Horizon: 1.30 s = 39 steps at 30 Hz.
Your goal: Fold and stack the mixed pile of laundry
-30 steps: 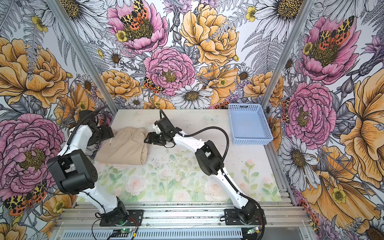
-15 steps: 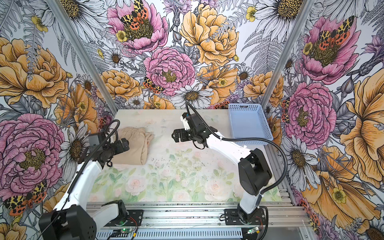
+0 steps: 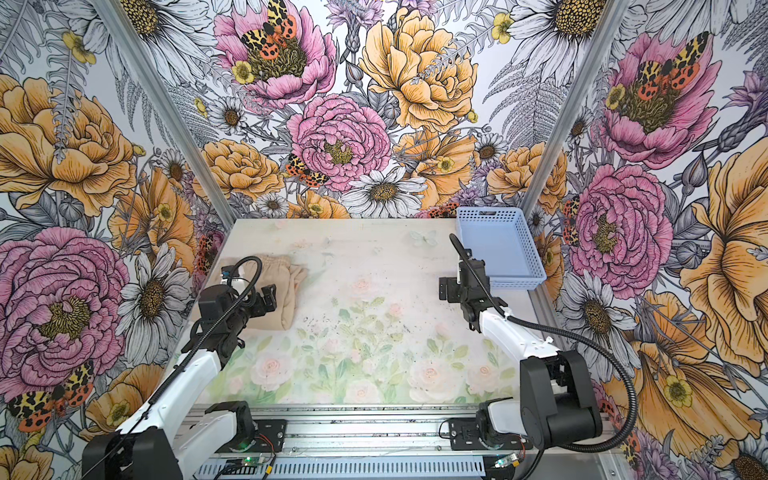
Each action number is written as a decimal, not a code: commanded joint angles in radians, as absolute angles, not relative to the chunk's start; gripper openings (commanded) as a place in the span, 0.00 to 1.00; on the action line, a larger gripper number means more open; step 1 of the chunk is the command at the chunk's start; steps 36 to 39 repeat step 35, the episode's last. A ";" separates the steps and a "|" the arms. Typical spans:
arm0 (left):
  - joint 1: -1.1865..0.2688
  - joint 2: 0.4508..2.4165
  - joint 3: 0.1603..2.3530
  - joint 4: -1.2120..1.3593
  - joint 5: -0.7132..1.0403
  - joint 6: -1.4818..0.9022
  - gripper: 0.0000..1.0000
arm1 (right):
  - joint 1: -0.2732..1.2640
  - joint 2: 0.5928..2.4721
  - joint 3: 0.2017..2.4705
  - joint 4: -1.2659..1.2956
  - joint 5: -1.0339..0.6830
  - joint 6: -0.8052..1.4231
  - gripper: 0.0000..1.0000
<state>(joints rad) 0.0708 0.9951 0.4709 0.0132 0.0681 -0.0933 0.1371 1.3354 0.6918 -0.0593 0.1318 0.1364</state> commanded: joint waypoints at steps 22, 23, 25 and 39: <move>-0.011 1.498 0.355 0.932 -0.050 0.045 0.99 | 0.001 1.534 0.389 0.868 0.153 0.077 1.00; -0.011 1.513 0.359 0.940 -0.052 0.043 0.99 | 0.002 1.534 0.388 0.870 0.154 0.075 1.00; -0.008 1.537 0.356 0.965 -0.054 0.039 0.99 | 0.005 1.534 0.389 0.870 0.159 0.075 1.00; 0.008 1.544 0.376 0.935 -0.057 0.018 0.99 | 0.004 1.535 0.385 0.877 0.158 0.074 1.00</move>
